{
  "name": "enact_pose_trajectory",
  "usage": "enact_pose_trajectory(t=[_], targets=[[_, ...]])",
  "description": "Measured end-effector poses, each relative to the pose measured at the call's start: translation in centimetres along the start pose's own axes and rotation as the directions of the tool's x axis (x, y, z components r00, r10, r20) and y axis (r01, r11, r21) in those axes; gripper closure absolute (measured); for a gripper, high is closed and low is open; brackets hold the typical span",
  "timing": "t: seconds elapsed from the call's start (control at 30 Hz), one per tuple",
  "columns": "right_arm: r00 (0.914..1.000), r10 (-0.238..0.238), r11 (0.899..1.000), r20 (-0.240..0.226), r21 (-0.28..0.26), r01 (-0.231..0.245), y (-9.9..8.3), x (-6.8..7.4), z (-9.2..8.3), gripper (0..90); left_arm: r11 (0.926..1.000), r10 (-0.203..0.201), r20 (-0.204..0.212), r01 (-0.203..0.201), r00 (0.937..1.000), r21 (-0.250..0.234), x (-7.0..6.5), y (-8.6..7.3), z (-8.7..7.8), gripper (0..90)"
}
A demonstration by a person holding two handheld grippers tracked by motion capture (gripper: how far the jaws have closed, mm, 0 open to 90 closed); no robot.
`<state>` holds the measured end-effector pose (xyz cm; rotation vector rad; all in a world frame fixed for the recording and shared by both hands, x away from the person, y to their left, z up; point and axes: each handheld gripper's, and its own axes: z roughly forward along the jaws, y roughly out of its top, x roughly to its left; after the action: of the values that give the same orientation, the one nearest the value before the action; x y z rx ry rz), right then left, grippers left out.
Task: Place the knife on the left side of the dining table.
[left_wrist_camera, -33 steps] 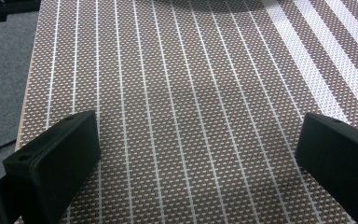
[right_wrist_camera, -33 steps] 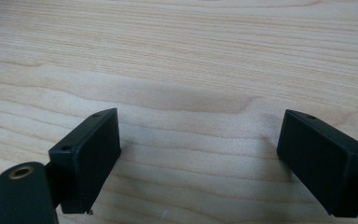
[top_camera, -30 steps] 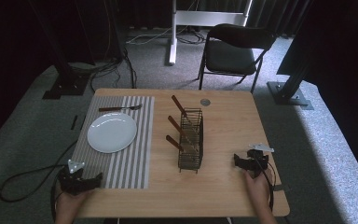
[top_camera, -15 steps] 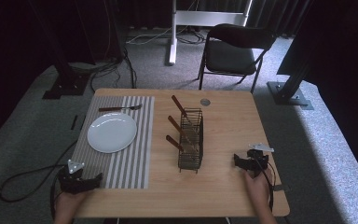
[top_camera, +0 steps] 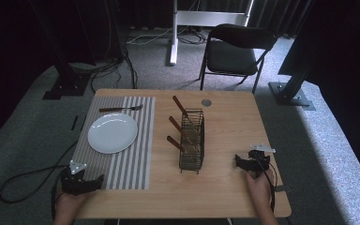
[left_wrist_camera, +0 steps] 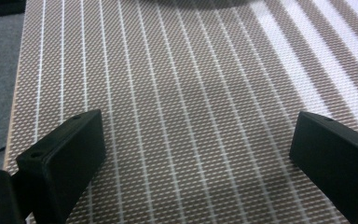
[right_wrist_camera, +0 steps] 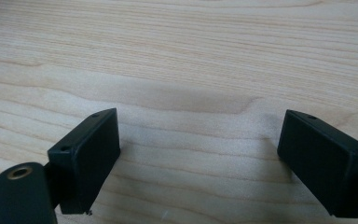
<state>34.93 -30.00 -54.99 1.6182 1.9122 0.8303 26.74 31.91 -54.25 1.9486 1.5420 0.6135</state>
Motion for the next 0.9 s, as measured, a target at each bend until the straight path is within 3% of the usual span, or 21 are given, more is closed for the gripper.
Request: enact_pose_trajectory(t=[0.23, 0.27, 0.37, 0.6, 0.7, 0.77, 0.9], targets=[[1.0000, 0.000, 1.000, 0.000, 0.000, 0.000, 0.0, 0.0, 0.0, 12.2, 0.9998, 0.020, 0.039, -0.020, 0.9990, -0.009, -0.9, 0.5, -0.3, 3.6], [1.0000, 0.000, 1.000, 0.000, 0.000, 0.000, 0.0, 0.0, 0.0, 12.1, 0.9988, 0.049, 0.047, -0.048, 0.9977, -0.006, -1.6, 0.9, -0.3, 3.6], [1.0000, -0.002, 1.000, 0.001, 0.001, 0.002, 0.0, 0.1, 0.0, 12.1, 0.9975, 0.071, 0.063, -0.071, 0.9955, -0.006, -2.4, 1.4, -0.3, 4.0], [1.0000, -0.002, 1.000, 0.000, 0.001, 0.002, 0.1, 0.1, 0.0, 12.2, 0.9972, 0.074, 0.128, -0.072, 0.9889, -0.022, -3.7, 2.4, -0.5, 4.0], [1.0000, -0.002, 1.000, 0.000, 0.001, 0.002, 0.1, 0.1, 0.1, 12.1, 0.9933, 0.111, 0.154, -0.105, 0.9818, -0.049, -5.0, 3.7, -1.1, 4.0], [1.0000, -0.002, 1.000, 0.000, 0.001, 0.002, 0.1, 0.1, 0.1, 12.2, 0.9926, 0.115, 0.164, -0.107, 0.9798, -0.057, -5.3, 4.0, -1.2, 4.0], [1.0000, -0.002, 1.000, 0.000, 0.001, 0.002, 0.1, 0.1, 0.1, 12.2, 0.9902, 0.132, 0.210, -0.119, 0.9689, -0.074, -6.5, 5.0, -1.6, 4.0]])
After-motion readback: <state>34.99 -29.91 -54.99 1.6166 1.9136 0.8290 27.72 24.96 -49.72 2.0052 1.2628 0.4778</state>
